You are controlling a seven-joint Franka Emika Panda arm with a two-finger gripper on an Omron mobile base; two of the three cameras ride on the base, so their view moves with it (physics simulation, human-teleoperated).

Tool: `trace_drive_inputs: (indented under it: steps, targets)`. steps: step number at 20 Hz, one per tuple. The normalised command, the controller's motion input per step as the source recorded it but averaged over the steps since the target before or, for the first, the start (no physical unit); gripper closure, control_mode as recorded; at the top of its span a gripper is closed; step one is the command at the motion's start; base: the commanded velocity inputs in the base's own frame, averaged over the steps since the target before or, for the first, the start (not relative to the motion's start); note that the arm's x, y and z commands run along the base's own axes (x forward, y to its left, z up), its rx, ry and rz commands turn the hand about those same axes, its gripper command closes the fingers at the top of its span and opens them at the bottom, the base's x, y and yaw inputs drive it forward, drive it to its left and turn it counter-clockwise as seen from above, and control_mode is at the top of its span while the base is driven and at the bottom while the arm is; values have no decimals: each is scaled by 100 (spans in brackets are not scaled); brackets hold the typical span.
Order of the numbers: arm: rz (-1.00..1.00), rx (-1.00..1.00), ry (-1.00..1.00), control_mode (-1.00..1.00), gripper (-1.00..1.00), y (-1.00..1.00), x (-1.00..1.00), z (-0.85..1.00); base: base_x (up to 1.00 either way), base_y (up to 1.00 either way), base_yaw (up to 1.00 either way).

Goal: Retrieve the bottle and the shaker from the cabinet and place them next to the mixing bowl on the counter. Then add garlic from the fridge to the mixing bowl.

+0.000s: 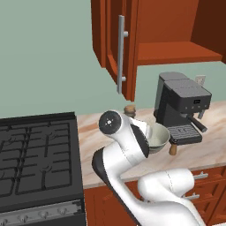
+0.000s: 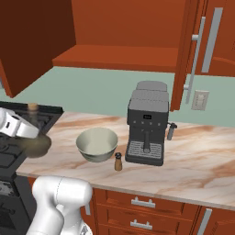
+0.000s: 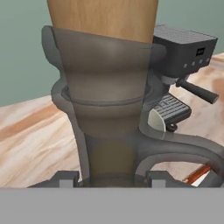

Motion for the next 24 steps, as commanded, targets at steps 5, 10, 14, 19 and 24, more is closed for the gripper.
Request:
trace_drive_inputs:
  steps: [5,10,14,19,24]
  targets:
    - [0,0,0,-100,100,15,53,-21,0,0,0]
    - [-5,0,0,-100,100,0,53,-18,0,0,0]
    - [-7,-2,0,-100,100,0,43,-9,0,0,0]
    - [-7,-1,0,-100,100,0,37,-8,0,0,0]
    - [-7,0,0,-100,100,0,15,-9,0,0,0]
